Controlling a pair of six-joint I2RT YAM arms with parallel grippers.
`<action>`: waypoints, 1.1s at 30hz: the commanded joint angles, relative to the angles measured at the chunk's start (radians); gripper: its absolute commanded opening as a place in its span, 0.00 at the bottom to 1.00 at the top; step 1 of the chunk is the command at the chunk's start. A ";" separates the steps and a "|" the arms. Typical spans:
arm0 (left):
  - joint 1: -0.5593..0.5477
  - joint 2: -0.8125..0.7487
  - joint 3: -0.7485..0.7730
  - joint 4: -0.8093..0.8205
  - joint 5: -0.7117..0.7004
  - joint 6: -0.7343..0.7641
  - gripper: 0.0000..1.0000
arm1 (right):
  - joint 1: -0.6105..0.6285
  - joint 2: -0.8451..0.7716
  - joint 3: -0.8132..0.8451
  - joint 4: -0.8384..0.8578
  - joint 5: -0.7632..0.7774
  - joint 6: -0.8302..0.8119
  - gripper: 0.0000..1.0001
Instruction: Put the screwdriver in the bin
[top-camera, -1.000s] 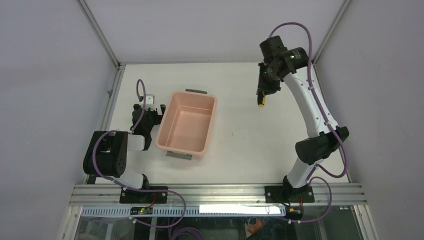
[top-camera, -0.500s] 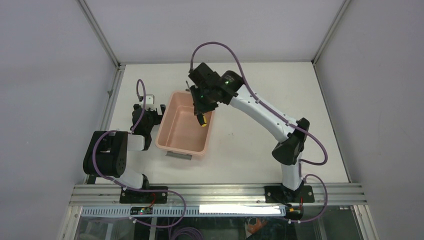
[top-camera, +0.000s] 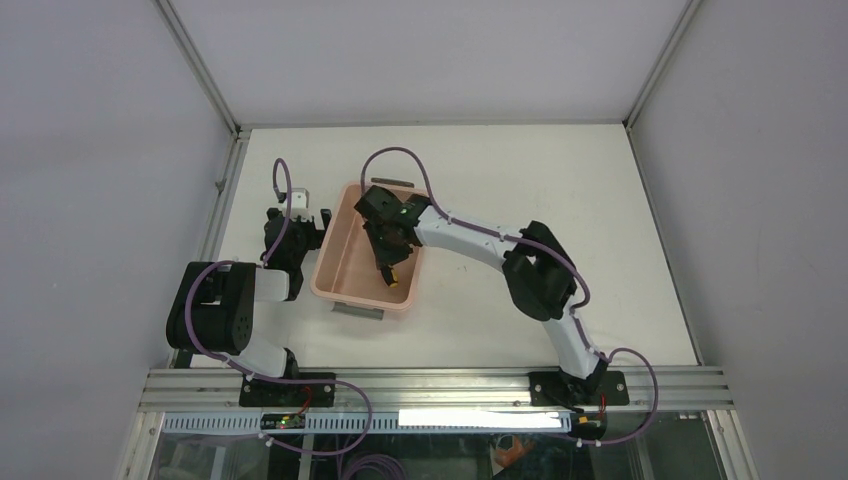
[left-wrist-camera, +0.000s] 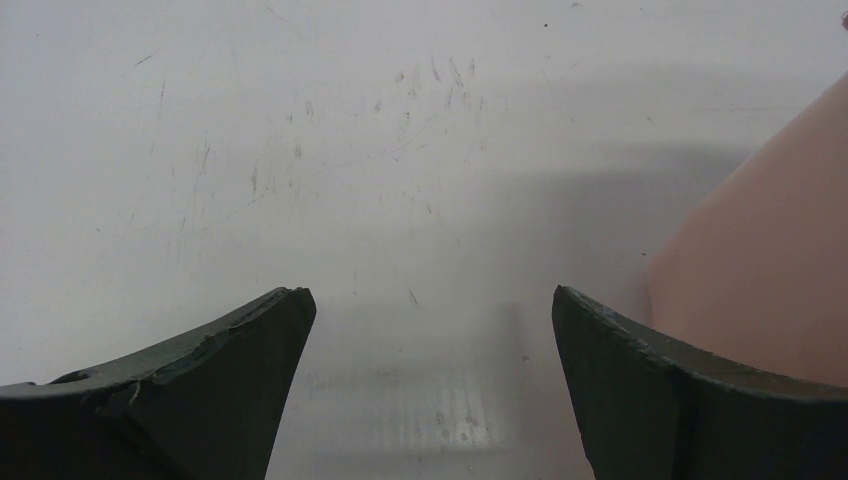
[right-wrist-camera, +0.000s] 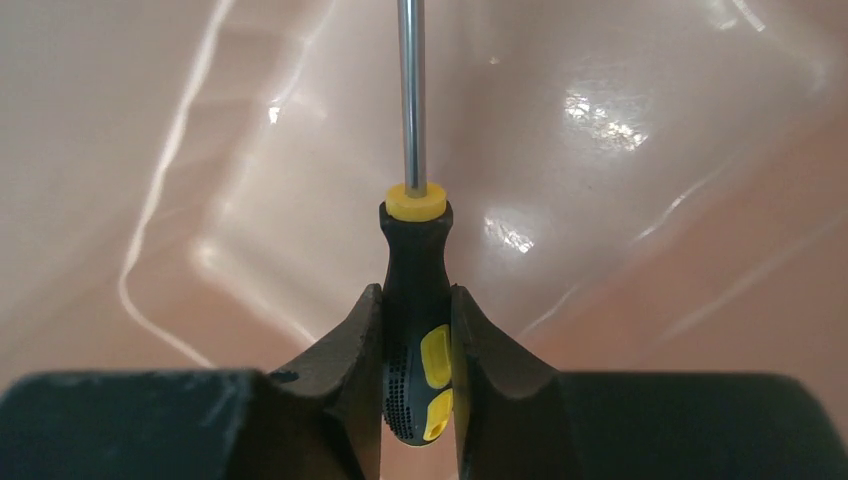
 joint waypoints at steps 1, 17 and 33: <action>-0.009 -0.027 0.001 0.027 0.007 -0.015 0.99 | 0.005 0.043 -0.016 0.120 -0.016 0.040 0.29; -0.009 -0.027 0.001 0.027 0.007 -0.015 0.99 | 0.001 -0.145 0.164 -0.060 0.083 -0.094 0.74; -0.009 -0.028 0.001 0.027 0.008 -0.015 0.99 | -0.464 -0.515 0.062 -0.291 0.228 -0.295 0.99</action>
